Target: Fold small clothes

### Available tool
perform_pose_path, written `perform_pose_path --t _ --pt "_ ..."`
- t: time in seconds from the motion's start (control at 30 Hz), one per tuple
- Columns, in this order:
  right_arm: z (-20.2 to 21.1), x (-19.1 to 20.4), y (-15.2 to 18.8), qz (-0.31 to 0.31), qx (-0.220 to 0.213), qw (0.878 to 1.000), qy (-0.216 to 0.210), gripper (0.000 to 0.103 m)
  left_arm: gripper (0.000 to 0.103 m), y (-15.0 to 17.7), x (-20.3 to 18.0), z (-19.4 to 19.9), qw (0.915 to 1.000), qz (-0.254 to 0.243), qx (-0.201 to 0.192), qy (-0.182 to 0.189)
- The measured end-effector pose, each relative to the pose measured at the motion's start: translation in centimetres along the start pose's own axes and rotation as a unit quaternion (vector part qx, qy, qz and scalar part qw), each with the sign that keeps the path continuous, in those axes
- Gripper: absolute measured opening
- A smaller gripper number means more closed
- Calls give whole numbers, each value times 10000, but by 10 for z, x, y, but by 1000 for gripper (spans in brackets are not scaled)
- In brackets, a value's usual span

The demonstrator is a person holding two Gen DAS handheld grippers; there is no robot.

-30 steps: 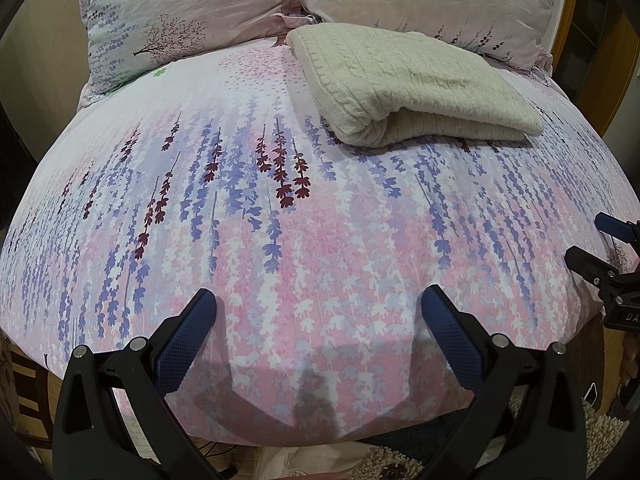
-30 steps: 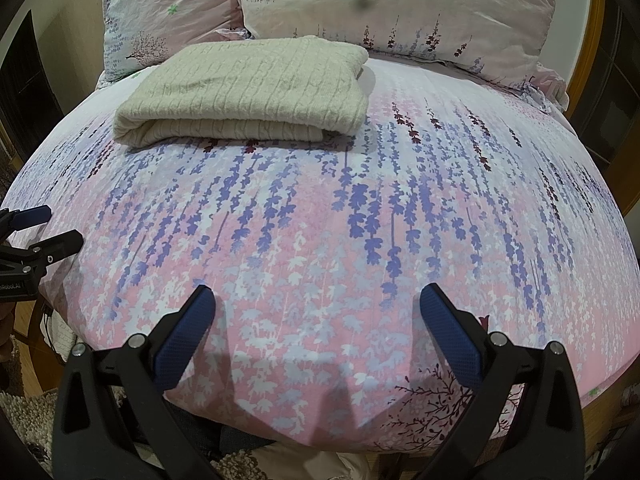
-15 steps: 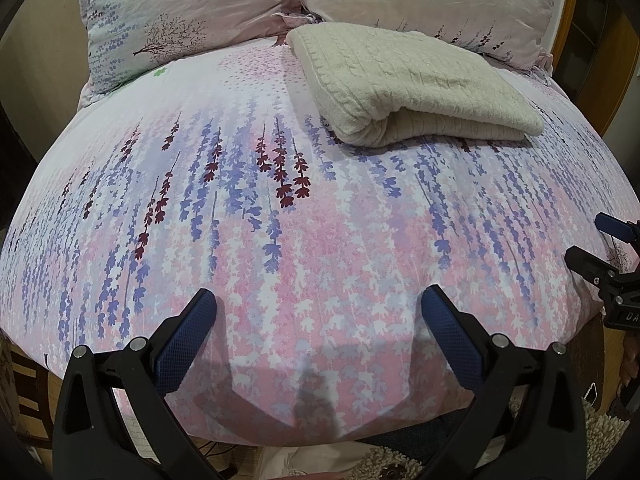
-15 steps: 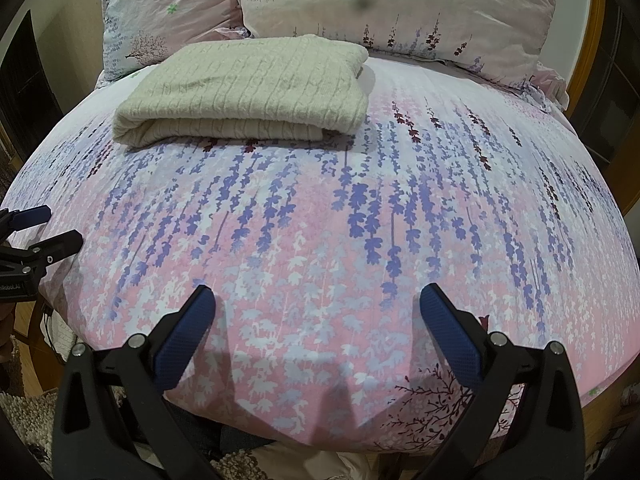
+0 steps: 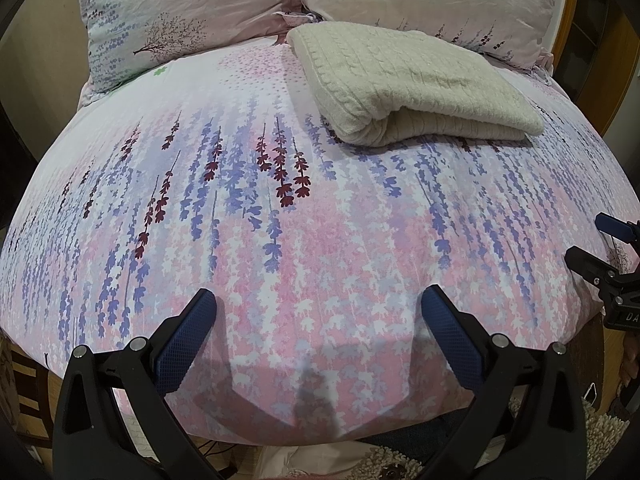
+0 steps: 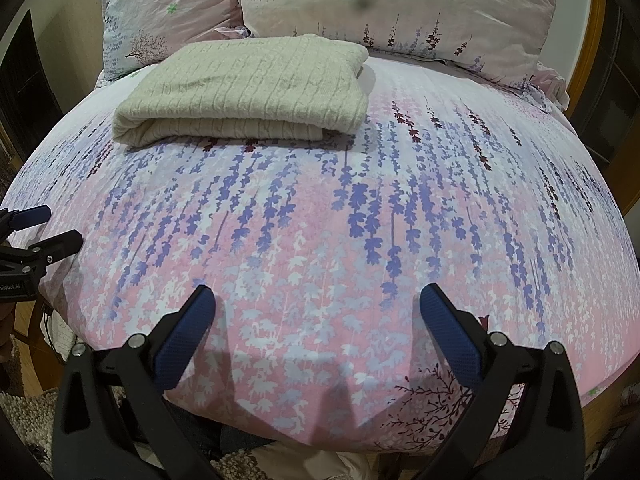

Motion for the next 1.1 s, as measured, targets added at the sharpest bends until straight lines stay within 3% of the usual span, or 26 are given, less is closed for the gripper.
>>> perform_pose_path --t 1.1 --pt "0 0 0 7 2 10000 -5 101 102 2 3 -1 10000 -67 22 42"
Point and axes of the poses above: each gripper's, at about its wrist camera, not at the fingertips, and z roughly against the way its jaws point, x to its left, y to its underside, the point moved 10 cm from there along -z, roughly the way its jaws point, and after that the axes turned 3 degrees about z, right-handed, at the moved point
